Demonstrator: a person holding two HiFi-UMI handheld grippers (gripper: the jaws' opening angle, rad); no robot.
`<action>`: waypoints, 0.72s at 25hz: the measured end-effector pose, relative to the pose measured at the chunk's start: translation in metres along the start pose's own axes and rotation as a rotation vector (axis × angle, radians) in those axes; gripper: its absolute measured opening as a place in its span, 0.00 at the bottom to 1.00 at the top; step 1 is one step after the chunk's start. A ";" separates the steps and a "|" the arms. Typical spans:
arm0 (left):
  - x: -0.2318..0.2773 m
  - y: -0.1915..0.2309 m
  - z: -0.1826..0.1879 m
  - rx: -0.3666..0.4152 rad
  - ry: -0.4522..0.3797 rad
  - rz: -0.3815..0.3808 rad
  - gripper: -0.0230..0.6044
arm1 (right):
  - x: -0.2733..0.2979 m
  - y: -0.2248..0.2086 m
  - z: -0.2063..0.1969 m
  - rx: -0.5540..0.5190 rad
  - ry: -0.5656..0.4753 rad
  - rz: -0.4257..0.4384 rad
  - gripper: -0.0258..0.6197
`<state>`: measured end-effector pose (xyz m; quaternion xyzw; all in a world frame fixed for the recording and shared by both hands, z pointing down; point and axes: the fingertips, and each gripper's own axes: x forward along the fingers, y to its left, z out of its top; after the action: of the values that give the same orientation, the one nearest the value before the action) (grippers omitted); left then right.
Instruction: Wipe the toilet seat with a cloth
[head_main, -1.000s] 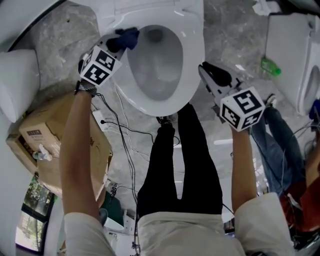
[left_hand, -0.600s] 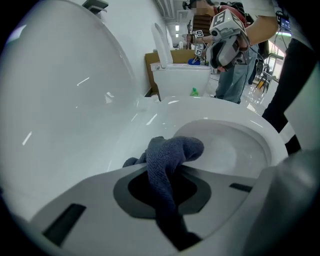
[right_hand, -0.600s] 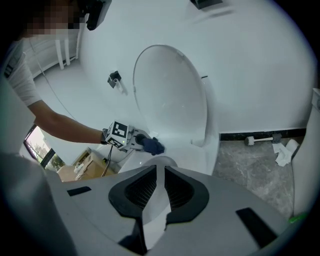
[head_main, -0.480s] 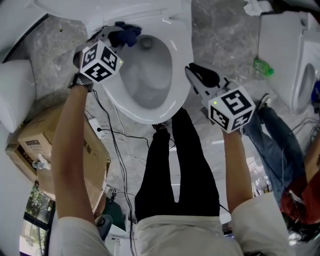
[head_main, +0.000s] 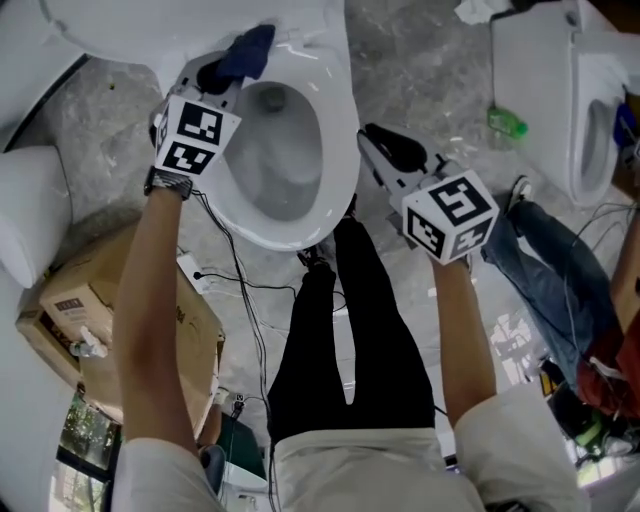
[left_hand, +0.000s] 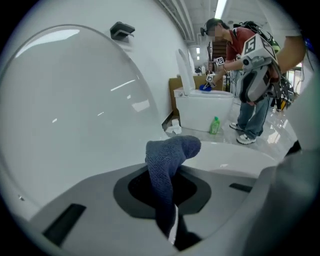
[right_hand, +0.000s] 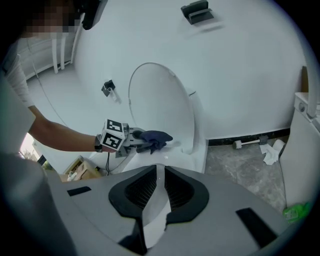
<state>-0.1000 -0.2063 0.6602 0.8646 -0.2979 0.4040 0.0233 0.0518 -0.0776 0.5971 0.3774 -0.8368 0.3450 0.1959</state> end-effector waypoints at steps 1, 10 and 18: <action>-0.006 -0.004 0.007 -0.016 -0.019 0.000 0.11 | -0.005 0.001 0.002 -0.003 -0.006 -0.008 0.14; -0.076 -0.037 0.049 -0.138 -0.160 0.001 0.11 | -0.049 0.032 0.040 -0.088 -0.061 -0.051 0.14; -0.181 -0.061 0.074 -0.322 -0.271 0.075 0.11 | -0.099 0.090 0.070 -0.148 -0.094 -0.035 0.13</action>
<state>-0.1066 -0.0867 0.4942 0.8844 -0.3910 0.2317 0.1058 0.0410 -0.0361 0.4523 0.3922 -0.8615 0.2608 0.1897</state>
